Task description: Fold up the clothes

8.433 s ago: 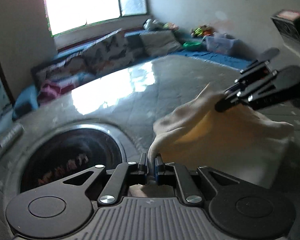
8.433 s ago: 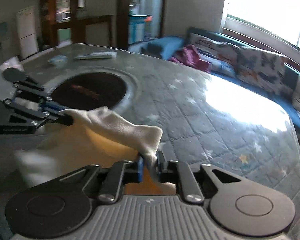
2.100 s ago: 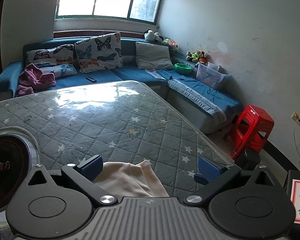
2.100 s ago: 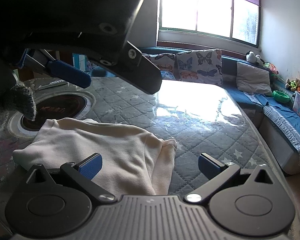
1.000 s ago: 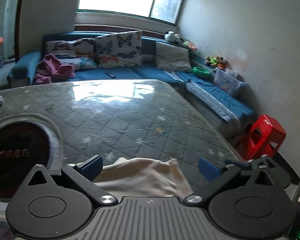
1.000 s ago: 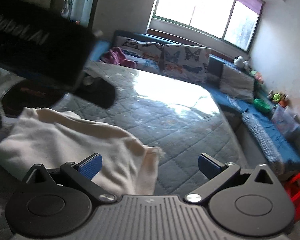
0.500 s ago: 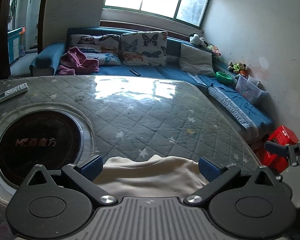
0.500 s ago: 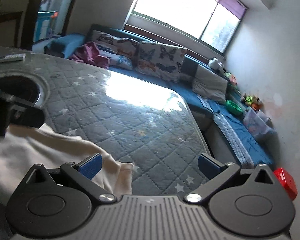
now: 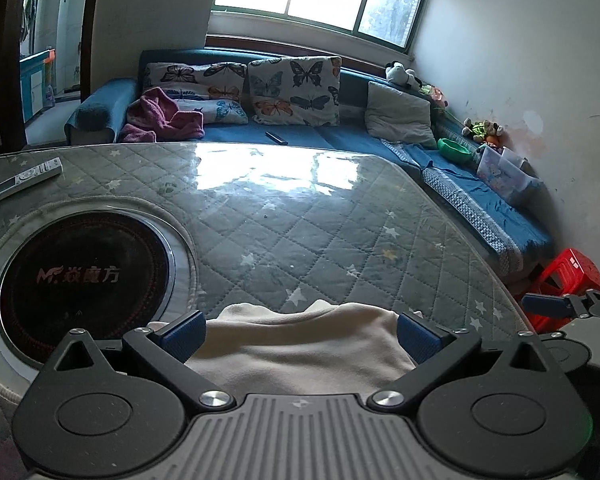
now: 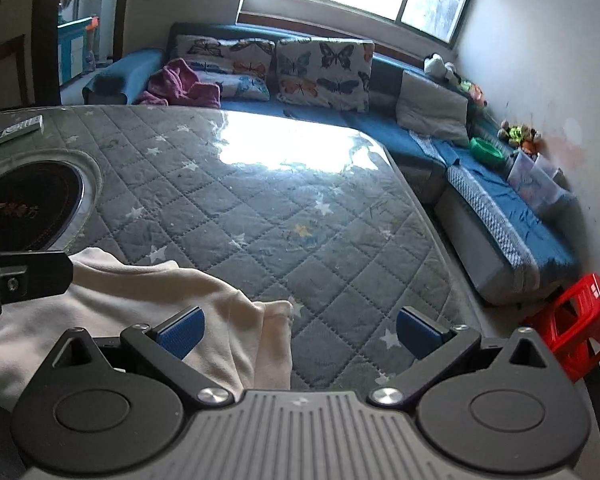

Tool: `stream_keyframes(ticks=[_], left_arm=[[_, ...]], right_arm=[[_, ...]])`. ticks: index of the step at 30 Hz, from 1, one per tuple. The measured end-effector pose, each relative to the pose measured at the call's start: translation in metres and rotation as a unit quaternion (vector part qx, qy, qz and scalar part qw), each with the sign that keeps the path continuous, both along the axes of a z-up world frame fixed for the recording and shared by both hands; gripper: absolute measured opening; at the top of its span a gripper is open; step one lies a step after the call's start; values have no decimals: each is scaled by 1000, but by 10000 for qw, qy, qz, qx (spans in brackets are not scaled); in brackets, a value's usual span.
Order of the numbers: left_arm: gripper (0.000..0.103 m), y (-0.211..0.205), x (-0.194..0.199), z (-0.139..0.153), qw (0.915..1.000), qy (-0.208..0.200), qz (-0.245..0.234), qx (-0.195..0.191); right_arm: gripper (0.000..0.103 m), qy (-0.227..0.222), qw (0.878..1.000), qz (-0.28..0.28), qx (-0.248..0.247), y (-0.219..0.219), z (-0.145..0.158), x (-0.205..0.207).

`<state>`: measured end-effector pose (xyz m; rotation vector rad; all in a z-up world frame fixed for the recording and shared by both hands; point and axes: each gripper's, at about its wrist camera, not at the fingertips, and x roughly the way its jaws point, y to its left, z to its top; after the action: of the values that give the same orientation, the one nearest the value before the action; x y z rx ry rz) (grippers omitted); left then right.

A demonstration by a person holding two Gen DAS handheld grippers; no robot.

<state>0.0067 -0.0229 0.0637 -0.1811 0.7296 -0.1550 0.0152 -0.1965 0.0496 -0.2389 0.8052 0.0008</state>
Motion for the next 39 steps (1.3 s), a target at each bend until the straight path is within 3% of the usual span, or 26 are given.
stream_keyframes(ticks=[11, 18, 30, 39], left_arm=[[103, 3, 2, -3, 10000, 21, 63, 54], [103, 13, 3, -12, 9995, 102, 206, 238], [103, 45, 5, -28, 9969, 198, 591, 489], [100, 95, 3, -43, 9916, 296, 1184, 417]], right_arm=[[103, -8, 9997, 66, 250, 1, 1, 0], [103, -349, 9943, 963, 302, 18, -10, -19], [102, -635, 9593, 2741, 258, 67, -35, -55], [82, -355, 9180, 3950, 73, 116, -53, -79]])
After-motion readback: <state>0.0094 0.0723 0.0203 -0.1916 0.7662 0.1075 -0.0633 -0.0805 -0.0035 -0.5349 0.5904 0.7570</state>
